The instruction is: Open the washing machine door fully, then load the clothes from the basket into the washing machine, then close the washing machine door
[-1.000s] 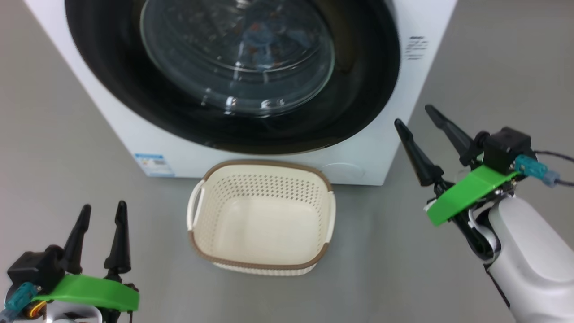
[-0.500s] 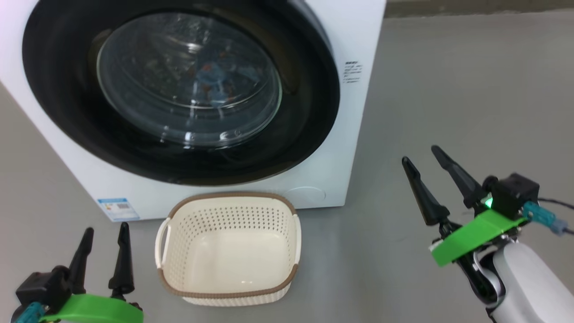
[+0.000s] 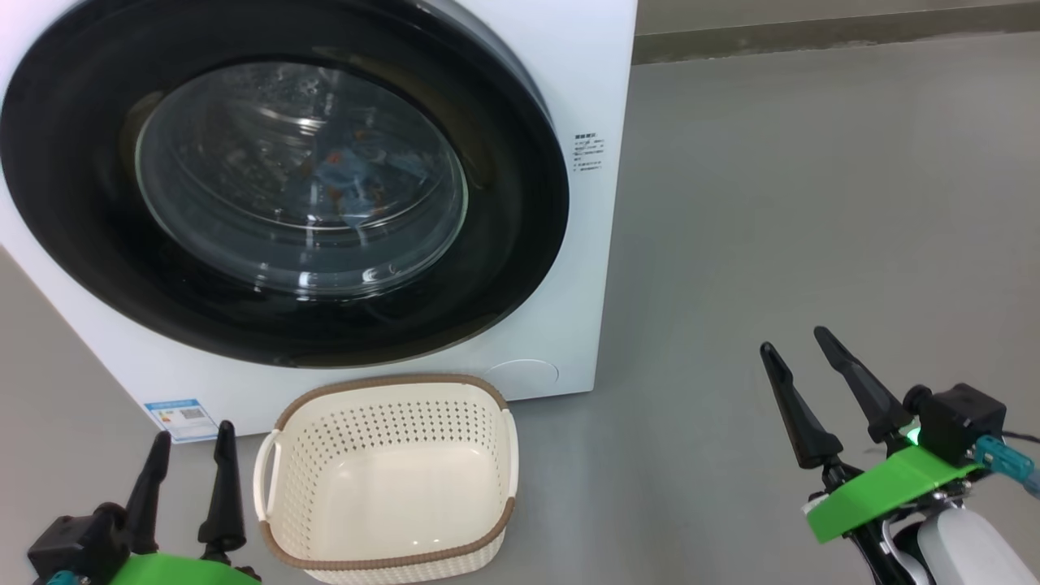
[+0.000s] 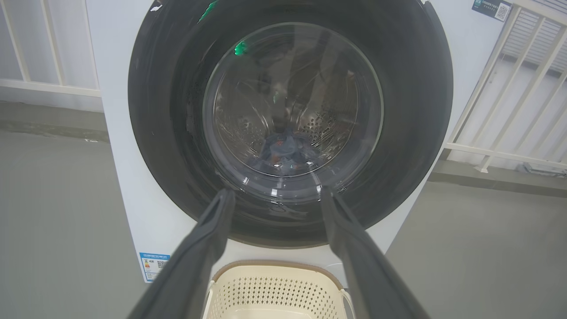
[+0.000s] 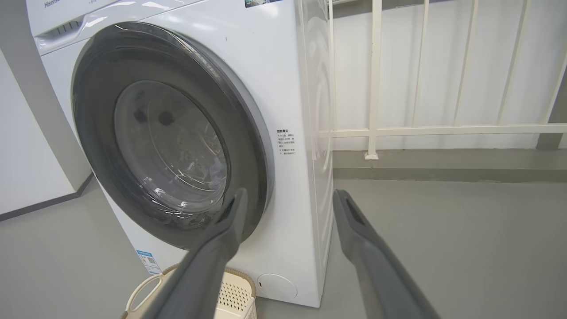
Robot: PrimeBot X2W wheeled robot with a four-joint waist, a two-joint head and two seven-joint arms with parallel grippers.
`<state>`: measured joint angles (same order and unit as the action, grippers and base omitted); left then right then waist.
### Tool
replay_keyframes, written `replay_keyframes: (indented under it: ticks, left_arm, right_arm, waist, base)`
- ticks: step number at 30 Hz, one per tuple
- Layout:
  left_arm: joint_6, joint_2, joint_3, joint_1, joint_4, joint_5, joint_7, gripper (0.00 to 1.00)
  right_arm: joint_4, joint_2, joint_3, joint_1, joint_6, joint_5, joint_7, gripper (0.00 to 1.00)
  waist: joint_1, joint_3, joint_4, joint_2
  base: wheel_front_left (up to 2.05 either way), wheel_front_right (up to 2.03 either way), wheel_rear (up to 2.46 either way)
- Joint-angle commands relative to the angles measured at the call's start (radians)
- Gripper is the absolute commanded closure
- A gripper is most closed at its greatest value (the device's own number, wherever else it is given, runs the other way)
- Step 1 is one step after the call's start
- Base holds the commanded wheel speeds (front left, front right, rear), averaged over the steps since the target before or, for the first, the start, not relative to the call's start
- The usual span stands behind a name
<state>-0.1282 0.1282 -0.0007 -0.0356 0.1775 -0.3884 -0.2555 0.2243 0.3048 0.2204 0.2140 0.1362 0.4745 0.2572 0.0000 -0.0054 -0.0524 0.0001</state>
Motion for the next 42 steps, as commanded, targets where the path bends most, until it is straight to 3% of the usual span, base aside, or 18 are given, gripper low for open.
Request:
replay_keyframes:
  ticks: [1,16,42]
  left_arm:
    - [-0.002,0.018,0.03,-0.016,-0.029,-0.009,-0.006,0.0]
    - [-0.002,0.054,-0.007,-0.015,-0.018,-0.04,-0.006,0.0]
    - [0.008,0.077,-0.019,-0.026,0.005,-0.021,-0.006,0.0]
  right_arm:
    - [-0.031,0.0,0.004,-0.011,-0.006,-0.012,0.005,0.0]
    - [-0.049,-0.027,-0.053,-0.048,-0.006,-0.037,0.005,0.0]
    - [-0.034,-0.034,-0.056,-0.043,-0.006,-0.039,0.005,0.0]
  waist:
    - [0.0,-0.002,-0.005,-0.0001]
    - [0.0,0.002,-0.016,-0.0001]
    - [0.0,0.001,0.001,-0.0001]
  base:
    - [0.0,0.0,0.0]
    - [0.0,0.0,0.0]
    - [0.0,0.0,0.0]
